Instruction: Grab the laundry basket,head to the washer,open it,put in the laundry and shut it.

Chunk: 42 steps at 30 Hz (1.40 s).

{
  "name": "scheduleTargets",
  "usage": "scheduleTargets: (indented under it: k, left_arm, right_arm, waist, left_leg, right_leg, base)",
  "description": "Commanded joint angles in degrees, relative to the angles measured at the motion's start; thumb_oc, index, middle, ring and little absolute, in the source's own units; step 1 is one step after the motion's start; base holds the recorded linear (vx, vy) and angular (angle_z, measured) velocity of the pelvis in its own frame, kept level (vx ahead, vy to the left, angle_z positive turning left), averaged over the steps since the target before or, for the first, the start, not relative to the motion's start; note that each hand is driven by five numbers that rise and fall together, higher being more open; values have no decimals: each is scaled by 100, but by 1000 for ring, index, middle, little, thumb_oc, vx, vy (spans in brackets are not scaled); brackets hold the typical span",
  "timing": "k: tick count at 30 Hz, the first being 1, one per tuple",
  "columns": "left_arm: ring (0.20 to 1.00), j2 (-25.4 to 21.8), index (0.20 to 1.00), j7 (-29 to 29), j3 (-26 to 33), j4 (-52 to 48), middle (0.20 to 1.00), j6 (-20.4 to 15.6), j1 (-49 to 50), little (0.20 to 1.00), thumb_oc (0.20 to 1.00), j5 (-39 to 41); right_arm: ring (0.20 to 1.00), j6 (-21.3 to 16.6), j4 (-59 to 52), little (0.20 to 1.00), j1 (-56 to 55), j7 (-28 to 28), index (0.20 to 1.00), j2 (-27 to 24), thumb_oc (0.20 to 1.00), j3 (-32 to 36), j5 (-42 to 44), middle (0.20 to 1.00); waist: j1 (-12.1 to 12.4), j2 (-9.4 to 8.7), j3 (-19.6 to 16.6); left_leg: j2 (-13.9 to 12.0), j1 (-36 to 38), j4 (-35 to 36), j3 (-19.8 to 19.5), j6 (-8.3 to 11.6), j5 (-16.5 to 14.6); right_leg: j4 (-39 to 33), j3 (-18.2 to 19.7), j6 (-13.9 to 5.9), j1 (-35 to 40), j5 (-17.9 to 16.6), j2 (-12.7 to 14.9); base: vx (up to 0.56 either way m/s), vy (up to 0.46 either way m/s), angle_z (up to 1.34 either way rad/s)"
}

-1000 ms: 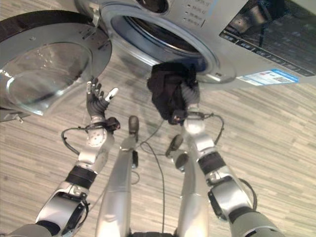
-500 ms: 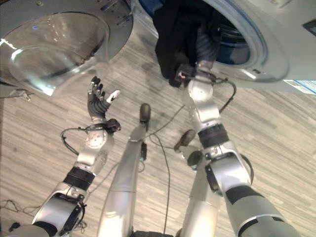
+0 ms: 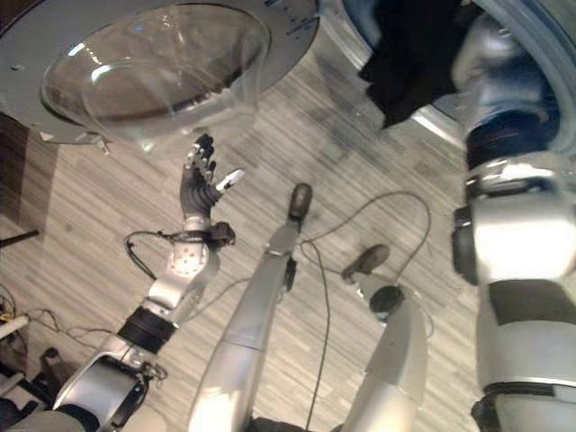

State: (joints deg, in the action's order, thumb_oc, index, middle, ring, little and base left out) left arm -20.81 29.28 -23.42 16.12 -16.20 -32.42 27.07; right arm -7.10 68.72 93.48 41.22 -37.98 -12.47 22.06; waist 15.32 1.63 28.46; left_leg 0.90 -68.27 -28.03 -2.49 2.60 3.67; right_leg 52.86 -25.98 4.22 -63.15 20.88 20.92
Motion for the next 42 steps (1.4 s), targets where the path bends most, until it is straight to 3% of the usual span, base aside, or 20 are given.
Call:
scheduleTargets:
  k: [1, 2, 3, 7, 9, 10, 12, 19, 23, 29, 35, 41, 42]
  left_arm:
    - [1000, -80, 1000, -199, 47, -361, 1000, -307, 620, 1000, 1000, 49]
    - [1000, -62, 1000, -206, 54, -373, 1000, -301, 614, 1000, 1000, 55]
    - [1000, -163, 1000, -277, 179, -467, 1000, -372, 745, 1000, 1000, 98]
    - [1000, -137, 1000, -399, 258, -557, 1000, -458, 830, 1000, 1000, 172]
    - [1000, -109, 1000, -426, 274, -592, 1000, -486, 839, 1000, 1000, 179]
    - [1000, -103, 1000, -425, 280, -597, 1000, -499, 820, 1000, 1000, 174]
    - [1000, -82, 1000, -482, 262, -649, 1000, -484, 863, 1000, 1000, 150]
    - [1000, 6, 1000, -391, 261, -602, 1000, -448, 971, 1000, 1000, 16]
    - [1000, 30, 1000, -383, 376, -506, 1000, -481, 1023, 1000, 1000, -46]
    - [1000, 3, 1000, -389, 426, -424, 1000, -488, 1116, 1000, 1000, -125]
    - [1000, -42, 1000, -466, 569, -446, 1000, -458, 1336, 1000, 1000, -147]
    - [1000, -179, 1000, -523, 868, -505, 1000, -367, 1688, 1000, 1000, -141]
    - [1000, -188, 1000, -525, 871, -516, 1000, -364, 1716, 1000, 1000, -141]
  right_arm:
    - [200, 268, 404, 200, 235, -515, 200, -936, 200, -1148, 472, 200]
    - [200, 266, 456, 200, 303, -550, 200, -951, 200, -1204, 487, 200]
    - [200, 262, 189, 200, 782, -635, 200, -1336, 200, -1839, 291, 200]
    - [200, 216, -315, 200, 1067, -977, 200, -1610, 200, -2648, -185, 200]
    - [526, 187, -310, 526, 1114, -1092, 526, -1584, 526, -2737, -109, 526]
    - [1000, 173, -255, 1000, 1097, -1155, 1000, -1498, 1000, -2696, -13, 1000]
    - [1000, 139, -378, 1000, 892, -1417, 1000, -1417, 1000, -2716, 38, 1000]
    - [1000, -324, -1509, 1000, 207, -452, 1000, -1313, 1000, -1564, -194, 1000]
    - [1000, -357, -2600, 1000, -388, -132, 1000, -1337, 1000, -1158, -804, 1000]
    - [1000, -338, -3528, 1000, -1206, 100, 1000, -880, 1000, -477, -1343, 1000]
    - [1000, -326, -4248, 1000, -2323, -245, 1000, -174, 1000, -188, -1568, 1000]
    - [1000, -387, -4637, 1000, -4159, -1127, 1000, 1009, 1000, -246, -1141, 1000]
    - [1000, -388, -4646, 1000, -4183, -1135, 1000, 1022, 1000, -243, -1141, 1000]
  waist:
    - [50, 429, -821]
    - [53, 448, -815]
    - [94, 434, -875]
    - [131, 367, -946]
    - [132, 366, -945]
    - [125, 360, -938]
    - [64, 333, -917]
    - [16, 438, -894]
    - [19, 412, -871]
    - [-21, 307, -814]
    - [-141, 170, -776]
    - [-351, -58, -812]
    - [-355, -61, -816]
  left_leg:
    - [-40, -232, -195, 500, -73, -751]
    - [-39, -237, -193, 505, -75, -751]
    - [2, -276, -172, 532, -120, -775]
    - [56, -361, -156, 584, -181, -790]
    - [54, -369, -141, 598, -204, -801]
    - [59, -388, -150, 605, -222, -800]
    - [49, -403, -190, 635, -243, -807]
    - [39, -277, -172, 664, -242, -786]
    - [26, -131, -37, 629, -227, -713]
    - [-50, 138, 155, 568, -183, -602]
    - [-149, 525, 522, 542, -111, -389]
    - [-240, 1206, 1159, 574, 1, -44]
    - [-242, 1240, 1189, 571, 4, -30]
  right_leg:
    - [-166, 80, -543, 713, 632, -270]
    - [-164, 85, -547, 705, 631, -267]
    - [-103, 125, -647, 594, 541, -202]
    - [-54, 171, -709, 481, 450, -128]
    - [-56, 172, -724, 471, 424, -122]
    - [-46, 190, -744, 445, 381, -124]
    - [-14, 212, -729, 417, 365, -128]
    - [-11, 241, -656, 450, 461, -165]
    - [-90, 223, -622, 610, 493, -236]
    - [-289, 184, -548, 881, 492, -394]
    - [-660, 137, -485, 1250, 423, -652]
    - [-1340, 72, -454, 1883, 236, -1025]
    - [-1369, 66, -452, 1916, 225, -1035]
  base:
    - [86, 16, 19]
    - [137, 50, 21]
    - [108, 57, 15]
    - [71, 53, 2]
    - [18, 17, -8]
    - [14, 11, -11]
    - [20, 14, -7]
    - [1, 22, -2]
    - [-10, -8, 0]
    - [-47, -23, -1]
    - [-65, -9, -9]
    - [-77, -13, -7]
    - [-65, -19, -7]
